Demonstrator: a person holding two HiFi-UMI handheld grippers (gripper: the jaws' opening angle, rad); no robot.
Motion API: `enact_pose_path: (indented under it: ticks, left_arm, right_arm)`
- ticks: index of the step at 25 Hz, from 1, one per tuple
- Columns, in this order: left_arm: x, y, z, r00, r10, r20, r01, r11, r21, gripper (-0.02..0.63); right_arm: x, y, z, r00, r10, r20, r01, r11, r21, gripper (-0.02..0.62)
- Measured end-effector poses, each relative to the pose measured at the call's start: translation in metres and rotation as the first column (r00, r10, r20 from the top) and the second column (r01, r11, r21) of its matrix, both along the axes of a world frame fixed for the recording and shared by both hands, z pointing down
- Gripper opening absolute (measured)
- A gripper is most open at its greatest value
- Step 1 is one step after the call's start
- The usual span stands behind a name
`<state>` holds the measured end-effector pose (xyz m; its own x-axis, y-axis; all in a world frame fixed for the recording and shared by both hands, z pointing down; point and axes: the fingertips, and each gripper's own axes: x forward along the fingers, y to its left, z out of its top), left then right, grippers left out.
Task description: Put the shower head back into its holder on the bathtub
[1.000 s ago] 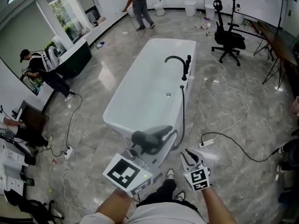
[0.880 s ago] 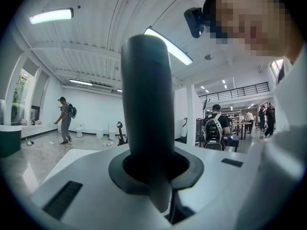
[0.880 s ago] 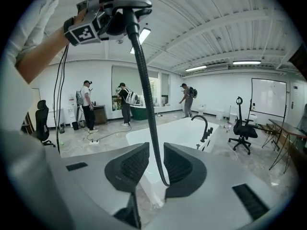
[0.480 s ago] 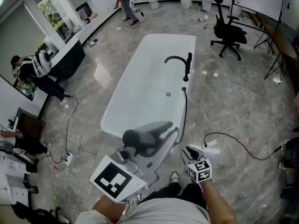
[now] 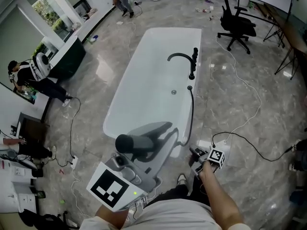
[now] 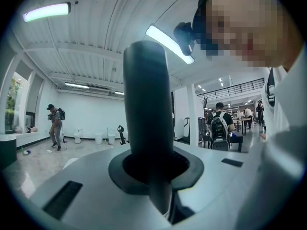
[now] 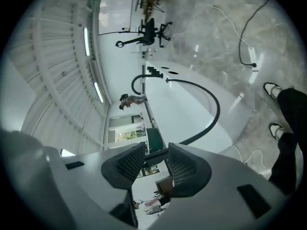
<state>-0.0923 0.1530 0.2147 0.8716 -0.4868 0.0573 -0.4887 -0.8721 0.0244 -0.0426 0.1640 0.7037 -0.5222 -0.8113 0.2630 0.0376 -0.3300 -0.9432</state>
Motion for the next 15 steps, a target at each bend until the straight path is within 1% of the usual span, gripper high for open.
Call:
enact_pose_path:
  ticks: [2, 5, 7, 9, 12, 15]
  left_arm:
    - [0.008, -0.008, 0.000, 1.000, -0.009, 0.007, 0.009, 1.000, 0.010, 0.055]
    - [0.015, -0.018, 0.003, 1.000, -0.014, 0.008, 0.014, 1.000, 0.009, 0.055]
    - [0.017, -0.023, 0.003, 1.000, -0.013, 0.007, 0.013, 1.000, 0.006, 0.055]
    - [0.022, -0.026, 0.003, 1.000, -0.009, 0.007, 0.009, 1.000, 0.004, 0.055]
    - [0.030, -0.027, 0.004, 1.000, -0.001, 0.009, 0.001, 1.000, 0.003, 0.055]
    - [0.032, -0.027, 0.006, 1.000, 0.002, 0.017, -0.002, 1.000, -0.004, 0.055]
  right_arm:
    - [0.002, -0.002, 0.015, 0.999, -0.024, 0.036, 0.025, 0.999, -0.040, 0.137]
    - [-0.006, -0.016, 0.019, 0.995, -0.044, 0.094, 0.048, 0.998, -0.043, 0.144]
    - [-0.013, -0.028, 0.017, 0.989, -0.019, 0.150, 0.027, 0.998, -0.053, 0.150]
    - [-0.015, -0.040, 0.018, 0.975, 0.030, 0.220, -0.014, 0.997, -0.073, 0.164]
    - [-0.020, -0.050, 0.018, 0.943, 0.082, 0.323, -0.056, 0.994, -0.090, 0.194]
    - [-0.029, -0.059, 0.018, 0.912, 0.108, 0.396, -0.076, 0.993, -0.096, 0.209]
